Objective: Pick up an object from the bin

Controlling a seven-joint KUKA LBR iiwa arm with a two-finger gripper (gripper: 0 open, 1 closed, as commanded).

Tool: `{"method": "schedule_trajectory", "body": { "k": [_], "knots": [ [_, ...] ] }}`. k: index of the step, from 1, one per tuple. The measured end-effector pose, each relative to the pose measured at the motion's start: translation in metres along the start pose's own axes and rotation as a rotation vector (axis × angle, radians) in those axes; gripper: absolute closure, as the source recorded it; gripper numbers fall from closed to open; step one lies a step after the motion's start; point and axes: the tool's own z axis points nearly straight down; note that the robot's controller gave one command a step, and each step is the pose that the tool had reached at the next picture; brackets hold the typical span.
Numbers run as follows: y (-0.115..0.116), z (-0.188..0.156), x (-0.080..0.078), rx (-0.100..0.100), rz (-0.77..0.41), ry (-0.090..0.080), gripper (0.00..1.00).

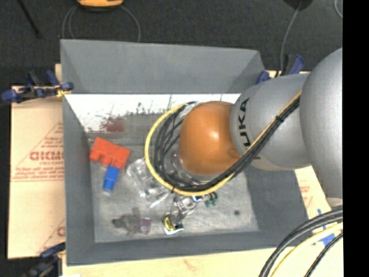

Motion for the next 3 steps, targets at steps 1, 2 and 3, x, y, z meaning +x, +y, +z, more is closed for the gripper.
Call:
{"method": "schedule_trajectory", "body": {
  "k": [1, 2, 3],
  "knots": [
    [-0.007, 0.033, -0.010, -0.002, -0.187, -0.016, 0.00],
    [-0.007, 0.030, -0.015, 0.000, -0.185, -0.035, 1.00],
    [-0.025, -0.158, -0.012, 0.002, -0.166, -0.010, 1.00]
  ]
}}
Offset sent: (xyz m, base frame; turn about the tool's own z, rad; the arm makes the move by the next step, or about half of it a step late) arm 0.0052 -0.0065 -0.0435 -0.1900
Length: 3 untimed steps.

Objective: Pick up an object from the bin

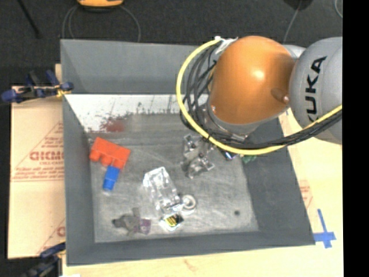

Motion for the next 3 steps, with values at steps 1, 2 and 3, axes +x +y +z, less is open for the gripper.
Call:
{"method": "schedule_trajectory", "body": {
  "k": [1, 2, 3],
  "knots": [
    [0.002, 0.005, 0.001, -0.006, 0.000, 0.007, 0.00],
    [0.097, 0.126, 0.006, -0.011, -0.184, 0.014, 0.00],
    [0.121, 0.153, 0.001, -0.010, -0.229, 0.010, 0.00]
  ]
}}
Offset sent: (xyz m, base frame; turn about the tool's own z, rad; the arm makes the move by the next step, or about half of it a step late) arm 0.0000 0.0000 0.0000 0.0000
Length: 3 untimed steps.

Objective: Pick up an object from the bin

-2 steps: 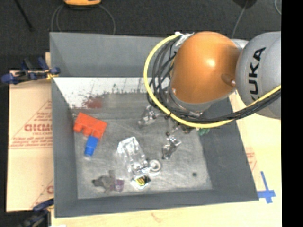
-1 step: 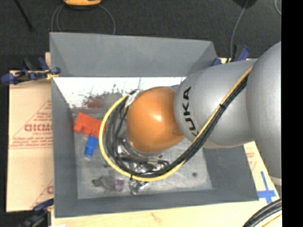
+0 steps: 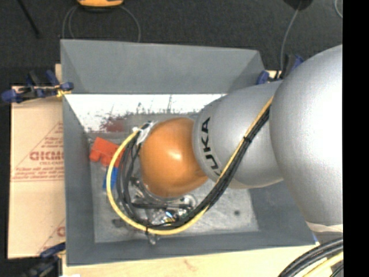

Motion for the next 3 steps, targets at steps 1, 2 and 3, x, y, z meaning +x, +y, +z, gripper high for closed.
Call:
{"method": "schedule_trajectory", "body": {
  "k": [1, 2, 3],
  "knots": [
    [-0.0417, 0.0326, 0.0278, 0.011, 0.215, -0.024, 0.00],
    [-0.0379, 0.0360, 0.0328, 0.003, 0.214, -0.004, 1.00],
    [-0.0408, 0.0326, 0.0272, 0.010, 0.215, -0.026, 0.00]
  ]
}}
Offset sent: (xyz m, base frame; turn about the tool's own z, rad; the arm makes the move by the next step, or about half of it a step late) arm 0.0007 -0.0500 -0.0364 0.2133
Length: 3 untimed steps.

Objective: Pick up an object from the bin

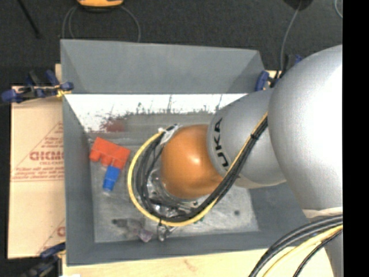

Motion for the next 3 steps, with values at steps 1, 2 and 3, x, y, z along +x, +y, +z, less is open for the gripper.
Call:
{"method": "schedule_trajectory", "body": {
  "k": [1, 2, 3],
  "knots": [
    [0.0001, -0.0001, 0.0003, 0.000, 0.000, 0.001, 0.00],
    [0.0000, -0.0001, 0.0003, 0.000, 0.000, 0.001, 0.00],
    [0.0000, -0.0001, 0.0003, 0.000, 0.001, 0.001, 0.00]
  ]
}}
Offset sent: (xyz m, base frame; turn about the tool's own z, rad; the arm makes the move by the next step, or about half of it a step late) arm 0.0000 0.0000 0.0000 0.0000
